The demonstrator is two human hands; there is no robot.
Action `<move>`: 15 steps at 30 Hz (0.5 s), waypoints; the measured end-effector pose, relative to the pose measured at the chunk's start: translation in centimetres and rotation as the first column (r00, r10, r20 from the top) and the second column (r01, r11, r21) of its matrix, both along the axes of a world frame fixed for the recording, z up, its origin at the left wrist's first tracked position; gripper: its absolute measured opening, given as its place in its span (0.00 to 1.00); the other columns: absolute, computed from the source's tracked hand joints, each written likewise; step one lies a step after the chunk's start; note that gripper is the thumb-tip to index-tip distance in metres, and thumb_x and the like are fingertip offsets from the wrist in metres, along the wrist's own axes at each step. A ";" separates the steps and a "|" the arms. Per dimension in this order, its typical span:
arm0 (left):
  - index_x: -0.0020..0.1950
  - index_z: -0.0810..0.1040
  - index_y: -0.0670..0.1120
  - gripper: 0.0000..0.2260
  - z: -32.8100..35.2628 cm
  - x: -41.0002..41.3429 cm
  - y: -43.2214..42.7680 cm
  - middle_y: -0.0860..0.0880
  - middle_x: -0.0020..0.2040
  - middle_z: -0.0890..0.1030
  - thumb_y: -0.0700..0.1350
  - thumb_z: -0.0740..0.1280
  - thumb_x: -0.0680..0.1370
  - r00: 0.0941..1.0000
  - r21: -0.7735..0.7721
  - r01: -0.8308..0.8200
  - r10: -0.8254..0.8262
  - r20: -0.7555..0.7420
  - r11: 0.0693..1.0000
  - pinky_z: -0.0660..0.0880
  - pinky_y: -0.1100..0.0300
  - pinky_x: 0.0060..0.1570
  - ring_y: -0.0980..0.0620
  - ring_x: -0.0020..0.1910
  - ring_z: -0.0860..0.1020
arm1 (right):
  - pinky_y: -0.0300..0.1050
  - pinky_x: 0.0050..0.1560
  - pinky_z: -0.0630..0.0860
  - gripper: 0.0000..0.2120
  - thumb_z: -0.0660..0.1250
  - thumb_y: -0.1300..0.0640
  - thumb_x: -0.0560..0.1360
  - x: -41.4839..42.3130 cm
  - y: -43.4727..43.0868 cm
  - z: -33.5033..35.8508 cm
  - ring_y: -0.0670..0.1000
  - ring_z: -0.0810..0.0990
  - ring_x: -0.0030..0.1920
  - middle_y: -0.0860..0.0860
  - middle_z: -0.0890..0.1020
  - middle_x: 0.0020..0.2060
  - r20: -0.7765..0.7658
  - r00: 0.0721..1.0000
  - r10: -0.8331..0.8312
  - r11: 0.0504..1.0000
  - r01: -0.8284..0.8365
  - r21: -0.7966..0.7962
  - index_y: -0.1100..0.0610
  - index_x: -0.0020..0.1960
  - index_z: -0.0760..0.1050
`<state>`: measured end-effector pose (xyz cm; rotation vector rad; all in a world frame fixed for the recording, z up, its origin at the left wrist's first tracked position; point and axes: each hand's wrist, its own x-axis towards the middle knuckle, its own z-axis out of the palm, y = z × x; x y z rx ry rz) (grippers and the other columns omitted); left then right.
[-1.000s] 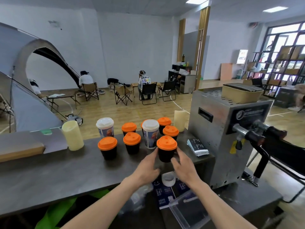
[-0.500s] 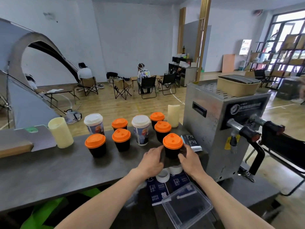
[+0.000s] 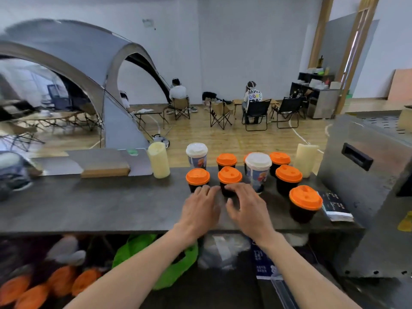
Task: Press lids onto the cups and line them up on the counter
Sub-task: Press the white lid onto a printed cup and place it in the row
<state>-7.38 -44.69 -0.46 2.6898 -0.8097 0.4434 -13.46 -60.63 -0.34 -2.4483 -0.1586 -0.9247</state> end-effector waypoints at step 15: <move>0.76 0.66 0.50 0.25 0.8 7.0 39.7 0.51 0.69 0.74 0.56 0.63 0.80 0.912 -0.006 -0.409 0.409 0.041 0.913 0.72 0.55 0.64 0.50 0.66 0.73 | 0.46 0.65 0.72 0.24 0.66 0.49 0.78 14.2 35.0 0.3 0.49 0.72 0.68 0.47 0.74 0.68 -0.287 0.927 0.241 0.970 -0.231 0.071 0.50 0.72 0.69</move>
